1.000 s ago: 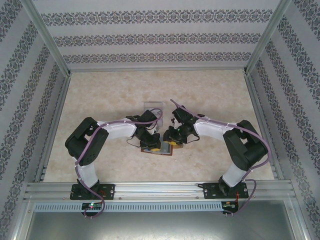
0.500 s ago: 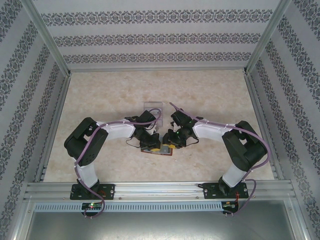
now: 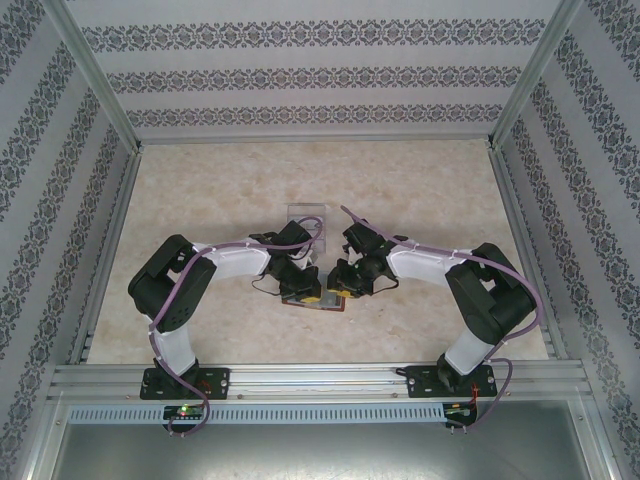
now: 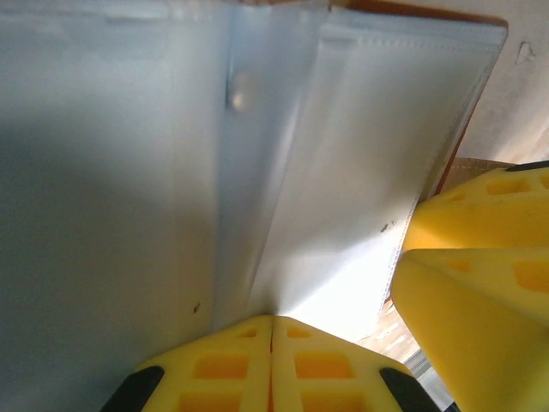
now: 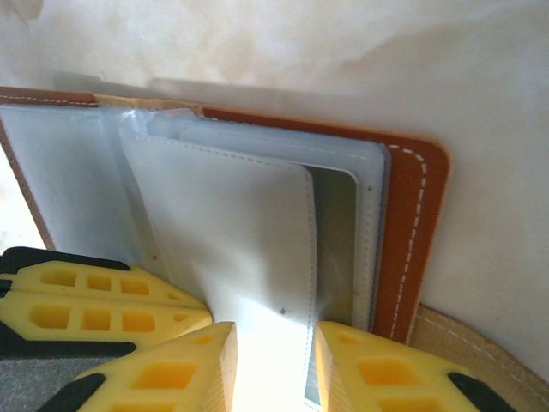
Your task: Take the credit cards out of the card holder
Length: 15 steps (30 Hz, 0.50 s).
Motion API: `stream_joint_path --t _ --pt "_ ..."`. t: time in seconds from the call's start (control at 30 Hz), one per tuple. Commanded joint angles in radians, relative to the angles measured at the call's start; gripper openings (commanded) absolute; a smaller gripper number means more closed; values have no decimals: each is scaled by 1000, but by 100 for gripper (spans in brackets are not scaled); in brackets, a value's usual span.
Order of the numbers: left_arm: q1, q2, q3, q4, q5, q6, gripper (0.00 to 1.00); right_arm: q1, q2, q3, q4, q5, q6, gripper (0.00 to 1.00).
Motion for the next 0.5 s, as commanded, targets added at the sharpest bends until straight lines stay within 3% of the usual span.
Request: stream_joint_path --t 0.0,0.47 --pt "7 5 -33 -36 -25 -13 7 12 -6 -19 45 -15 28 28" --pt "9 -73 -8 -41 -48 -22 9 13 -52 -10 61 -8 39 9"
